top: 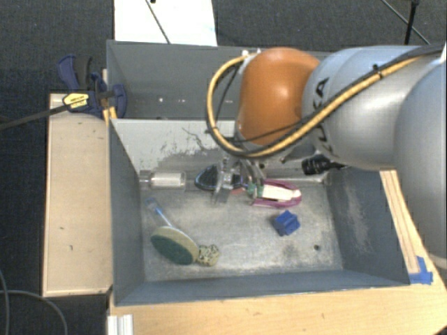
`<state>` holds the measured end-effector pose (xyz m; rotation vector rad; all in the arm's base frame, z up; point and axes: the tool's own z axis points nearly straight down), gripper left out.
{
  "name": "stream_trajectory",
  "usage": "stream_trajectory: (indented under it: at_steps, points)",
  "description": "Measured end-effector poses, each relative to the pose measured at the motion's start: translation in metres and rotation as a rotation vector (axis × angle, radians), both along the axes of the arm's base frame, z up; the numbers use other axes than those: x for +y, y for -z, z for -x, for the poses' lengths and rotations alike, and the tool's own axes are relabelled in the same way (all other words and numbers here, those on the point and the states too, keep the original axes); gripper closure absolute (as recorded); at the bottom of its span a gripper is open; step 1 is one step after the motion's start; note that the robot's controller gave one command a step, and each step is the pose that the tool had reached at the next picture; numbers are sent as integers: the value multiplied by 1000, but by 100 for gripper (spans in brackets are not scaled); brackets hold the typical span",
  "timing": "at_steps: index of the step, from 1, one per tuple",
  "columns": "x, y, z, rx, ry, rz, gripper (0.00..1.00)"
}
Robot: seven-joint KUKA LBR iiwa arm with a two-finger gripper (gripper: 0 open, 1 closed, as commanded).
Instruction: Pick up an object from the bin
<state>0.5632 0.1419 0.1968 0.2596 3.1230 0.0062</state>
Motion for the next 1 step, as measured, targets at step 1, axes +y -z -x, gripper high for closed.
stream_trajectory:
  at_steps: [1]
  points:
    - [7, -81, 29, 0, -345, 4, 100]
